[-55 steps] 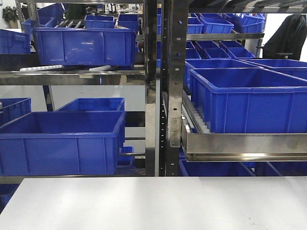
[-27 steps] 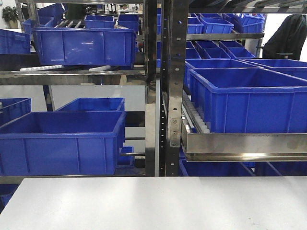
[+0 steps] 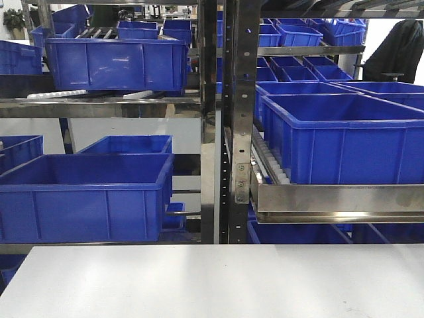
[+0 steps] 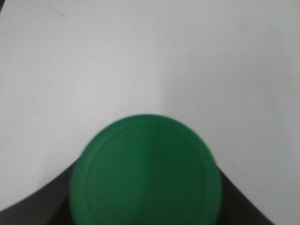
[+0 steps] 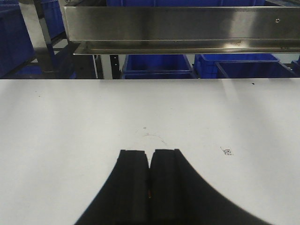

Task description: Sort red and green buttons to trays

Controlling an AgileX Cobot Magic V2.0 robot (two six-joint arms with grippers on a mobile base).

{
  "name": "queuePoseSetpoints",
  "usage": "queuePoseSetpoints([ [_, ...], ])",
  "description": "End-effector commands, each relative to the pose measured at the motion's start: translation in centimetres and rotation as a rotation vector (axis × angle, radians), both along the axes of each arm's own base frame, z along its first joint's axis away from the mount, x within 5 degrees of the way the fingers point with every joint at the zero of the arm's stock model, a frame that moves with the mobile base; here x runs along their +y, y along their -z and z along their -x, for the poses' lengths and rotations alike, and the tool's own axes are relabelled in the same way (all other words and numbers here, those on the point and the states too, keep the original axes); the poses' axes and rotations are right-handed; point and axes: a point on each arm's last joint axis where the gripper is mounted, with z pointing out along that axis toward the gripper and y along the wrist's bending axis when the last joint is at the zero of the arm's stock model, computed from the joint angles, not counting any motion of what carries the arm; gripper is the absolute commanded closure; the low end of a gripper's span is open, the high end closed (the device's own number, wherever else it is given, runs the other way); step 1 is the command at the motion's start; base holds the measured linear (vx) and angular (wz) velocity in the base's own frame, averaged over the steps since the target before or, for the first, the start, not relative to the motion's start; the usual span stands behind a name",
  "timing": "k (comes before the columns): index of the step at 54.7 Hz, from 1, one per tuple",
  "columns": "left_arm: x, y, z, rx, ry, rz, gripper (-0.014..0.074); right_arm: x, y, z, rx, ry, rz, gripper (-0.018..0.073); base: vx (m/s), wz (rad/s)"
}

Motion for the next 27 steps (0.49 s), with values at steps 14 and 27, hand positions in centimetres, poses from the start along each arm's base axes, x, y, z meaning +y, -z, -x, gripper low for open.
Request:
queuePoseSetpoints([
  [14,-0.1,-1.3,-0.9,-0.107,-0.067,0.102,0.0584,-0.2,0.8,-0.8,0.153,0.044,-0.051,0.0342,0.00,0.00],
  [27,-0.6,-1.2,-0.7,-0.093,0.004,0.103,0.0603,-0.2,1.6,-2.7,0.186,0.033,-0.044,0.0079,0.00,0.00],
])
